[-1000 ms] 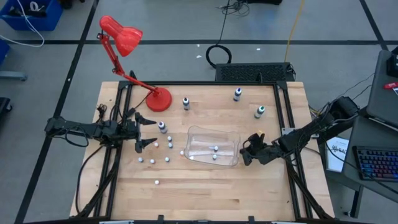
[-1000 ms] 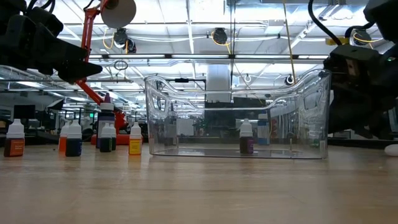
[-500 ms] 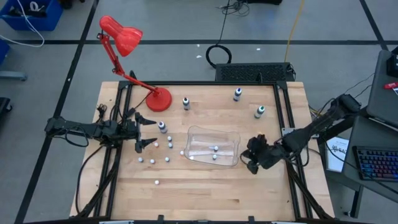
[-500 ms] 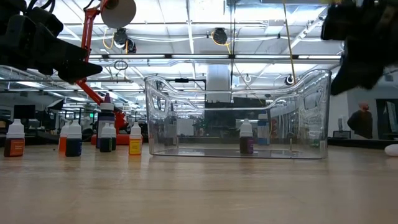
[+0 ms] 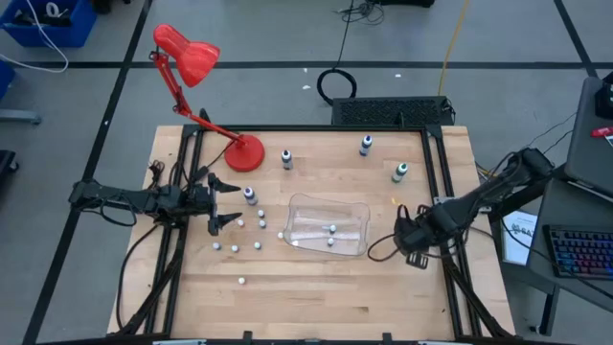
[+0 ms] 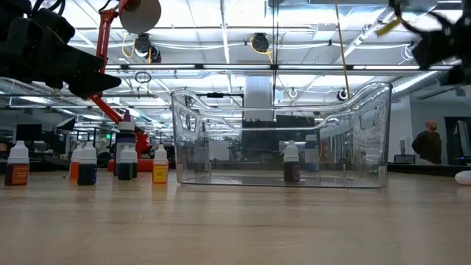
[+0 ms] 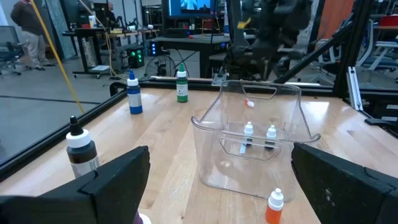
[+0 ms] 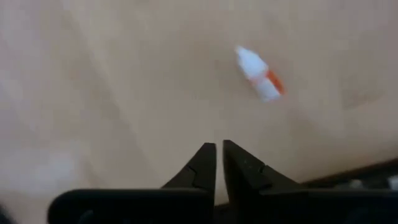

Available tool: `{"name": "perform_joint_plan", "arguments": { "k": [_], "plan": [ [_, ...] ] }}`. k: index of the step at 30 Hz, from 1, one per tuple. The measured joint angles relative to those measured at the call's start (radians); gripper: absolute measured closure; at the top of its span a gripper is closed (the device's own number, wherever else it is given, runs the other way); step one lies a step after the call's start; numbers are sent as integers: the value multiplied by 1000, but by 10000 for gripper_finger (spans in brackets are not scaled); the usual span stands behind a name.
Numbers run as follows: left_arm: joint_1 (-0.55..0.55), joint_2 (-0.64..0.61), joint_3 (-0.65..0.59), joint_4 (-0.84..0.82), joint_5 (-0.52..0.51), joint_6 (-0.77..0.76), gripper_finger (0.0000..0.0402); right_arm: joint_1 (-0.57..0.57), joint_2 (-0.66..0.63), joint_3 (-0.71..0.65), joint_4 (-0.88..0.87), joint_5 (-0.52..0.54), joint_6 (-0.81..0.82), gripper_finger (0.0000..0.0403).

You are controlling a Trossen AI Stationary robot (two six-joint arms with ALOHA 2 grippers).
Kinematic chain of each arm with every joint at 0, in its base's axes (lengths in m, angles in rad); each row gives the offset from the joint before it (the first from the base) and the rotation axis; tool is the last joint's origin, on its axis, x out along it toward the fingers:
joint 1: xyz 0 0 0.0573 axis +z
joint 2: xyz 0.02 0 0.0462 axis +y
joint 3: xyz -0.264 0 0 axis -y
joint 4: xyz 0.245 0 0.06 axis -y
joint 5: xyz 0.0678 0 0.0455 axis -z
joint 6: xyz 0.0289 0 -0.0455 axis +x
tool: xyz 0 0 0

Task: Pick & Place food coloring
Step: Put the small orange food coloring bottle into the transparent bin

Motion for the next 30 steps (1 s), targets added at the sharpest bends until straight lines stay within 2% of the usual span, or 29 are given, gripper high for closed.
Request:
{"name": "perform_joint_plan", "arguments": {
  "k": [7, 11, 22, 30],
  "plan": [
    [0, 0, 0, 0, 0, 0, 14, -85, 0, -137, 225, 16, -135, 269],
    [0, 0, 0, 0, 0, 0, 14, -134, 0, -192, 383, 25, -212, 236],
    [0, 0, 0, 0, 0, 0, 14, -190, 9, -263, 482, 46, -297, 255],
    [0, 0, 0, 0, 0, 0, 14, -190, 92, -277, 533, 29, -342, 259]
  ]
}}
